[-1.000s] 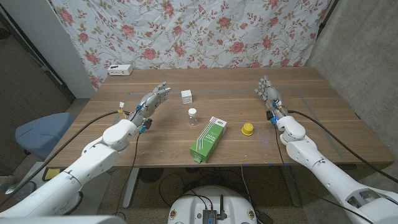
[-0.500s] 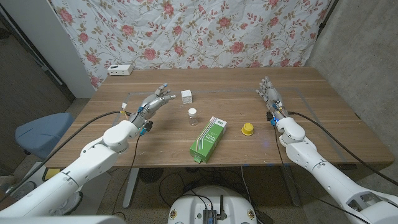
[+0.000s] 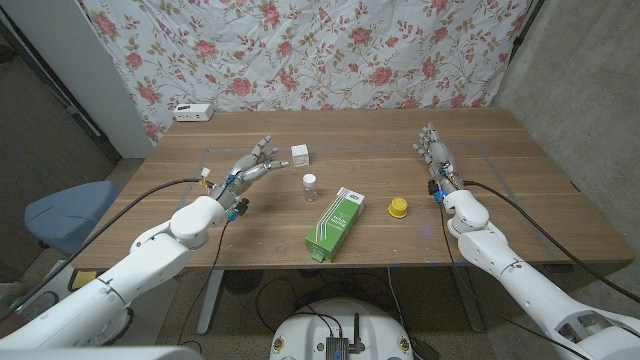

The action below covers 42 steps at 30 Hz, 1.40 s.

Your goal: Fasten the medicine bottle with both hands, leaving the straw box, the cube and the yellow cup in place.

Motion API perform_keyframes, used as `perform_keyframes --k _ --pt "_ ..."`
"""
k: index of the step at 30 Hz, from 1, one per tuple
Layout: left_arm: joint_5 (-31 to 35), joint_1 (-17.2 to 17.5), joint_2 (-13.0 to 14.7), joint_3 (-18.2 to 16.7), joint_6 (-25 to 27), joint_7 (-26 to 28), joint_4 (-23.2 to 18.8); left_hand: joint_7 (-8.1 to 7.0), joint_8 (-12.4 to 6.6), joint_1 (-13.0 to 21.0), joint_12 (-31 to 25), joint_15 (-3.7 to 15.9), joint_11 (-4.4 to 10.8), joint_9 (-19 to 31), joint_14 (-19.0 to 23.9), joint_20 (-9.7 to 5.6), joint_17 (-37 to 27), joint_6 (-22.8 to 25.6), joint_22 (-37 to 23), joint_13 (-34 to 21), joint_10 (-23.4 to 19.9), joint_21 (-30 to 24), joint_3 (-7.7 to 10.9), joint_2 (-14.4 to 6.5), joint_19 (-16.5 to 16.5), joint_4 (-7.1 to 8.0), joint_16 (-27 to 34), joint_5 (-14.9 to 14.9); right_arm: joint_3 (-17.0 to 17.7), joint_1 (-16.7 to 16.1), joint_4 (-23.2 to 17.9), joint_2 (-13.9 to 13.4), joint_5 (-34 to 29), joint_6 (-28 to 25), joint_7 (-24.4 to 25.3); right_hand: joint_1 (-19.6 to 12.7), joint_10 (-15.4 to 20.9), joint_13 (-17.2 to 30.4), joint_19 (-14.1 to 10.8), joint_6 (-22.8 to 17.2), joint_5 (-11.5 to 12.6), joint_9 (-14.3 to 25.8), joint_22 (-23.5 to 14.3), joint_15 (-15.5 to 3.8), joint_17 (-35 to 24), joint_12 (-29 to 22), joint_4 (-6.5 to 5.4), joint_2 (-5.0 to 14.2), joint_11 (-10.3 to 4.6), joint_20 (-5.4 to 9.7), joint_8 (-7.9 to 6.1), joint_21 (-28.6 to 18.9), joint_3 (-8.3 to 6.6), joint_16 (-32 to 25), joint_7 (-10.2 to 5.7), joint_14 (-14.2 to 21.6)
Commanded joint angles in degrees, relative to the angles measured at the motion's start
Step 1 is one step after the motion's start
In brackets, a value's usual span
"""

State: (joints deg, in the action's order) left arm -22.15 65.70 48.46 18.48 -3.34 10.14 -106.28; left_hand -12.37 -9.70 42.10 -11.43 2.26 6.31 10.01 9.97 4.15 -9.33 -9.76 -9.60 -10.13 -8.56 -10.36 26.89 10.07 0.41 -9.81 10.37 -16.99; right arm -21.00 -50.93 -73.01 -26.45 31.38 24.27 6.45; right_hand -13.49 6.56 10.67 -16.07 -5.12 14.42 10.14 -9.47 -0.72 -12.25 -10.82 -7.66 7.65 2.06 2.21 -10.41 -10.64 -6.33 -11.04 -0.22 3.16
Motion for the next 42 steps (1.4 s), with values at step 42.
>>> perform_keyframes --k 42 --pt "18.7 0.5 -8.5 6.2 -12.0 9.0 10.1 0.81 -1.07 5.7 0.1 9.07 2.38 0.1 8.4 -7.82 -0.1 -6.4 0.0 0.0 -6.7 0.0 -7.02 -2.4 1.7 0.67 0.2 0.6 0.5 -5.4 -5.2 1.0 -3.6 1.8 7.0 0.7 0.6 0.1 -0.1 -0.2 0.6 0.1 -0.2 0.51 0.4 -0.3 0.07 0.04 -0.28 0.54 -0.38 -0.1 0.02 -0.4 -1.15 0.4"
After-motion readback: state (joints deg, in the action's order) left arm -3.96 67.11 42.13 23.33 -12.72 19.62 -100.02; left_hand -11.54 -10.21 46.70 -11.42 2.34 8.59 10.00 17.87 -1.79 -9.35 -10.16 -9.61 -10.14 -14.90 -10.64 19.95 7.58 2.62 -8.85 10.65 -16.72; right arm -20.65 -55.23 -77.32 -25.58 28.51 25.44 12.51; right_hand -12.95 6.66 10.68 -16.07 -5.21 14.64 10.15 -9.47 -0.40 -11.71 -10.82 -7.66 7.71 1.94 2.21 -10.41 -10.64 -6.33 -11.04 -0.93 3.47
